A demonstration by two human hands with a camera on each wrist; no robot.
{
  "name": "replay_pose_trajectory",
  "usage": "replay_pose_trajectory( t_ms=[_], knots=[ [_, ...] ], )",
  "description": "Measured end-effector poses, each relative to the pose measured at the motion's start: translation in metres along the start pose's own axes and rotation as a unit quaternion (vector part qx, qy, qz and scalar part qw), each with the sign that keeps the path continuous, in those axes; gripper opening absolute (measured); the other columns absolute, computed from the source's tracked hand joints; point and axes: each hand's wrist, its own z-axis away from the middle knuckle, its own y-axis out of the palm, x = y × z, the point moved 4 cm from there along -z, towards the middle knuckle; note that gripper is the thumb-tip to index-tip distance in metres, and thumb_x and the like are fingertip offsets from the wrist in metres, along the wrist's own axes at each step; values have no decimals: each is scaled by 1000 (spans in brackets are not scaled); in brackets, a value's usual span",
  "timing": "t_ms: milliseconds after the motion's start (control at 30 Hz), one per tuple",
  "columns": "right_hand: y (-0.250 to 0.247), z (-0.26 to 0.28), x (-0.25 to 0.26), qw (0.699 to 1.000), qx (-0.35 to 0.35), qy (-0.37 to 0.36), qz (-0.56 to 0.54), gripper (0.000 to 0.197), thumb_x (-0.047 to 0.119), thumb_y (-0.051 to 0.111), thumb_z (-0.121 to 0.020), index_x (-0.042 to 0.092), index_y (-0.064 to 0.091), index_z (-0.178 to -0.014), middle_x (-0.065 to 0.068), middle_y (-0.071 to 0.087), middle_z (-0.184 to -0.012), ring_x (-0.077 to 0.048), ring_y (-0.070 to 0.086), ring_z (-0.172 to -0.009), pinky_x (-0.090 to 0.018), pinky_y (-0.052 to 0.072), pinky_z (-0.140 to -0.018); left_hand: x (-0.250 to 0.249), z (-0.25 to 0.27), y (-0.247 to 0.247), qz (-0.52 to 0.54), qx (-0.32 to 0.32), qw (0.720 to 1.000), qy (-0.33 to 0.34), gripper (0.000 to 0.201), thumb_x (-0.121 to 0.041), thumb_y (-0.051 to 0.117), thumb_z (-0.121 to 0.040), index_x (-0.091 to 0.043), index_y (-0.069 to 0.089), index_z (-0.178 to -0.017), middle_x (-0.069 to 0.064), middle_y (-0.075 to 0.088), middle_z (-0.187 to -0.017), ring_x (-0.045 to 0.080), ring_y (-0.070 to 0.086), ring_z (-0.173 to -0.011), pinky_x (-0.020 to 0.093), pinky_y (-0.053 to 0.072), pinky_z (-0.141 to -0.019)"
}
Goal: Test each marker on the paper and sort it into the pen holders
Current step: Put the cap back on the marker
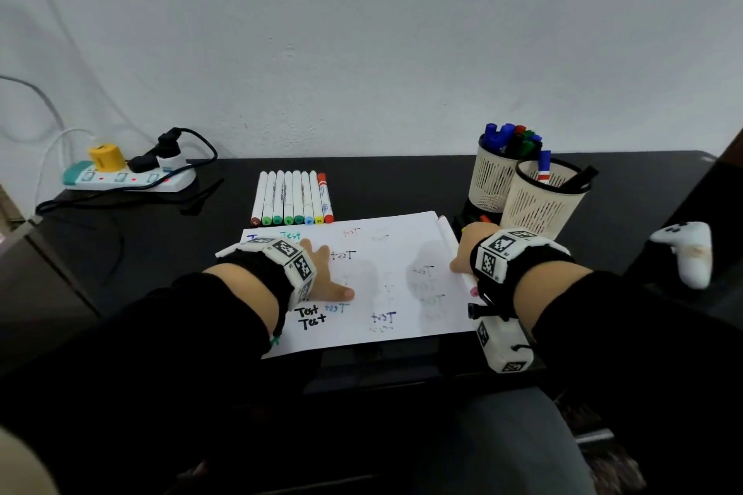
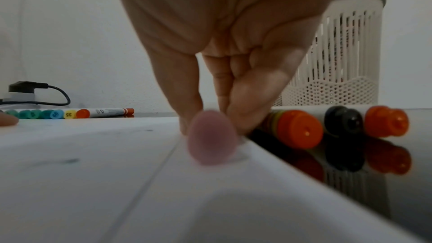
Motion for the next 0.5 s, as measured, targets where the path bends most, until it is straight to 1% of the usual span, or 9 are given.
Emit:
replay_pose_trajectory(
  t_ms=[33,100,133,167,233,267,300,400,500],
  knots=[
    [0,1,-1,1000,-6,-1,-6,50,23,41,-99,10,29,-147,-1,39,-72,-24,50,-101,-34,39,-90,0,0,0,1,0,1000,0,101,-77,43,-76,-17,7,-149,13,11,-154,33,24,-139,49,26,-111],
    [-2,4,-1,1000,-10,-2,-11,49,20,35,-101,12,27,-148,-13,55,-98,-28,51,-117,-33,39,-88,0,1,0,0,1,1000,-1,101,-77,43,-76,-17,7,-149,12,11,-154,33,24,-139,50,26,-111],
    [-3,6,-1,1000,-7,-5,-16,49,19,33,-102,14,25,-149,-14,55,-111,-28,49,-123,-32,39,-87,0,1,0,-1,1,1000,-2,102,-78,43,-76,-17,7,-149,12,11,-155,33,23,-139,50,26,-111],
    [-5,8,-1,1000,-4,-11,-18,47,17,32,-102,16,26,-149,-14,56,-115,-29,49,-123,-31,41,-82,0,0,0,-1,1,1000,-3,102,-78,42,-75,-18,7,-149,12,11,-155,33,23,-139,50,26,-111],
    [-8,9,0,999,-21,-13,-34,35,17,32,-101,16,45,-134,-10,56,-92,-30,55,-108,-28,40,-63,0,0,0,2,2,1000,-4,102,-78,43,-74,-18,8,-149,12,13,-154,33,24,-139,50,26,-111],
    [-11,9,1,998,-37,-11,-43,28,18,34,-101,12,52,-120,-7,51,-84,-29,56,-101,-28,38,-59,0,0,-1,5,1,1000,-4,103,-78,44,-74,-18,8,-149,12,14,-154,33,25,-138,50,27,-111],
    [-13,8,2,997,-47,-8,-53,23,18,36,-100,9,55,-109,-7,50,-85,-28,57,-95,-28,38,-61,0,1,-1,9,0,1000,-3,103,-78,45,-73,-18,8,-149,12,14,-154,33,26,-138,50,27,-110],
    [-21,2,9,995,-65,5,-74,24,20,44,-96,10,49,-74,-5,55,-82,-24,56,-77,-26,39,-60,4,4,-2,23,-6,1000,-9,109,-77,50,-72,-15,4,-148,12,13,-154,32,25,-138,49,27,-111],
    [-33,-4,25,993,-69,-7,-95,24,17,47,-92,12,45,-68,-3,52,-74,-20,53,-68,-27,41,-59,16,6,1,19,4,1000,-19,112,-80,49,-70,-15,3,-149,13,7,-155,33,23,-139,49,26,-111]
  ],
)
